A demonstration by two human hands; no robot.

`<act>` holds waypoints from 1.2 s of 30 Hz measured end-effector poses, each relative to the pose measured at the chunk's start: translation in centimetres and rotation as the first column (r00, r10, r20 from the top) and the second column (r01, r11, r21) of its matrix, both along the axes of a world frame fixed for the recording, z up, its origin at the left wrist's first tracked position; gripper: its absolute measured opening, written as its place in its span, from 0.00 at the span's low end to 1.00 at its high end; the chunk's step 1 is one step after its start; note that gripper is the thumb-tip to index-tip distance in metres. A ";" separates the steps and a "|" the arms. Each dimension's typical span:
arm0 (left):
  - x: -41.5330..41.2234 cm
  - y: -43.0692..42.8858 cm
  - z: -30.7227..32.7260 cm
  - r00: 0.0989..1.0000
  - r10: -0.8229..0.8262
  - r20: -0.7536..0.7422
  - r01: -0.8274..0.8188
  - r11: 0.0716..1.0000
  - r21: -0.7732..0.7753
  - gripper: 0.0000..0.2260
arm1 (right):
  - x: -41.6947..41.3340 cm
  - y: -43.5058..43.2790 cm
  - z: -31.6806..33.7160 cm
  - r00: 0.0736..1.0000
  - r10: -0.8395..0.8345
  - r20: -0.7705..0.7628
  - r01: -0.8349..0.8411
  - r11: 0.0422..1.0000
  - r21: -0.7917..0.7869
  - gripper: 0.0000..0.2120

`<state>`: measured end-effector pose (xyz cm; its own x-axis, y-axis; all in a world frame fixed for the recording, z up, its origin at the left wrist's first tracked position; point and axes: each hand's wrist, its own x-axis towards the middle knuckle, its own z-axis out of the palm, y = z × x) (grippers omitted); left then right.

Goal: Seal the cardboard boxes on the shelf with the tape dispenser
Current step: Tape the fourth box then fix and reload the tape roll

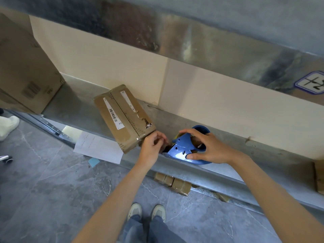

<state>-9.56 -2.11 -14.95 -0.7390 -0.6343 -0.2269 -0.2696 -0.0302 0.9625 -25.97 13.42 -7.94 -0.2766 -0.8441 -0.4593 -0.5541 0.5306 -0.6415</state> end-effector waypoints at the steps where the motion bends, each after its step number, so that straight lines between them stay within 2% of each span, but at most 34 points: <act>1: -0.1 0.0 0.3 1.000 0.005 -0.004 -0.005 0.999 -0.043 0.14 | -0.1 0.0 0.0 1.000 0.008 0.004 -0.008 1.000 0.009 0.37; 3: -0.2 -0.2 0.9 1.000 -0.012 0.003 0.012 0.988 -0.151 0.14 | -0.1 0.0 0.0 1.000 0.029 -0.003 -0.029 0.999 0.025 0.37; 5: 0.0 -0.4 1.3 0.998 -0.059 0.026 0.063 0.978 -0.198 0.12 | -0.2 0.0 0.0 0.999 0.042 -0.019 -0.042 0.998 0.039 0.37; 8: 0.6 -0.6 1.4 0.989 -0.128 0.069 0.139 0.975 -0.174 0.09 | -0.1 -0.2 -0.2 0.999 0.042 -0.021 -0.041 0.998 0.047 0.37; 12: 1.2 -1.2 0.7 0.990 -0.120 0.075 0.132 0.973 -0.188 0.12 | -0.3 -0.2 -0.4 1.000 0.005 0.023 -0.005 1.000 0.020 0.38; 16: 0.9 -0.9 0.0 0.978 -0.158 0.133 0.196 0.915 -0.353 0.11 | -0.3 -0.2 -0.7 0.999 0.018 0.040 -0.019 1.000 0.016 0.38; 19: 0.6 -0.5 -0.3 0.983 -0.138 0.124 0.180 0.872 -0.455 0.11 | -0.3 -0.2 -0.8 0.999 0.006 0.043 -0.006 1.000 0.009 0.38; 25: 0.7 0.4 -0.7 0.993 -0.113 0.042 0.117 0.823 -0.555 0.08 | -0.3 -0.1 -0.9 0.998 -0.003 0.059 0.003 1.000 0.007 0.36; 32: 0.2 0.5 -0.1 0.992 -0.092 0.082 0.123 0.725 -0.678 0.06 | -0.6 -0.6 -0.5 0.998 0.035 0.048 -0.037 0.999 0.027 0.37; 36: 0.7 0.7 -0.9 0.993 -0.052 0.108 0.111 0.734 -0.670 0.07 | -0.3 -1.0 -0.4 0.997 0.054 0.046 -0.055 0.998 0.030 0.37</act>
